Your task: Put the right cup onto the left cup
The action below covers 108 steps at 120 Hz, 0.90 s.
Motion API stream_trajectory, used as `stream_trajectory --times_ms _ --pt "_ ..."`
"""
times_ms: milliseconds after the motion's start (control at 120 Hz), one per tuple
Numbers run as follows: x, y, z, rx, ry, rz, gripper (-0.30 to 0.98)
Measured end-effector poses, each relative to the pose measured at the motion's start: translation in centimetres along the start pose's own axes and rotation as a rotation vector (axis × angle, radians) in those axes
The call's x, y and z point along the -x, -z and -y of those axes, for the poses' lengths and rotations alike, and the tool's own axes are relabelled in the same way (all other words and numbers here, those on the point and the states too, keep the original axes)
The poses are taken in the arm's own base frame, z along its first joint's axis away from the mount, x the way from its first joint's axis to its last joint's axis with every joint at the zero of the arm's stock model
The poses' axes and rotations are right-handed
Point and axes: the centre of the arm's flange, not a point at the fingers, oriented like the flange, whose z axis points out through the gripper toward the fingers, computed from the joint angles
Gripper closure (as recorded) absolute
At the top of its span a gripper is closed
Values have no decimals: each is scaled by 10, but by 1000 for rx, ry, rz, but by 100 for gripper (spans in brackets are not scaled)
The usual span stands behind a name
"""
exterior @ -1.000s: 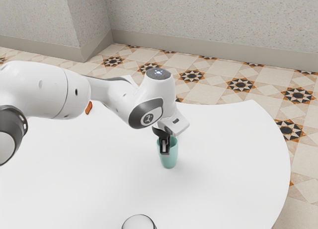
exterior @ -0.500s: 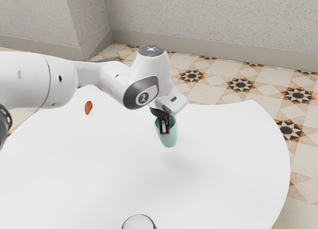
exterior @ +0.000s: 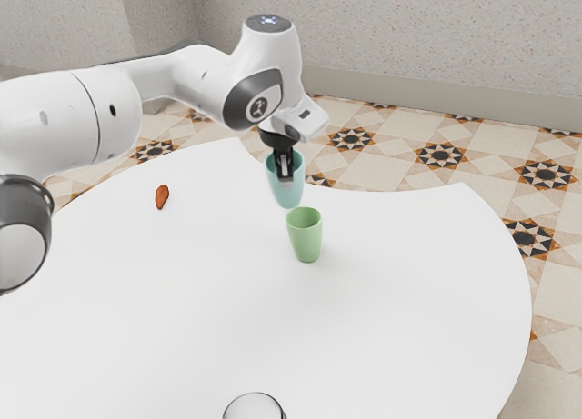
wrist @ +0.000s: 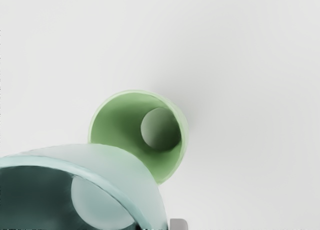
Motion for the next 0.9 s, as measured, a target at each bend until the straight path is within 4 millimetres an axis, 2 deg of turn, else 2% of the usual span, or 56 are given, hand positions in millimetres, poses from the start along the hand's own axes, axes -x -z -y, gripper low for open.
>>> stream_trajectory --times_ms 225,542,900 --pt "-13 -16 7 6 -51 21 79" --pt "-28 -36 3 17 -115 31 79" --pt "-36 -55 1 36 -149 33 79"
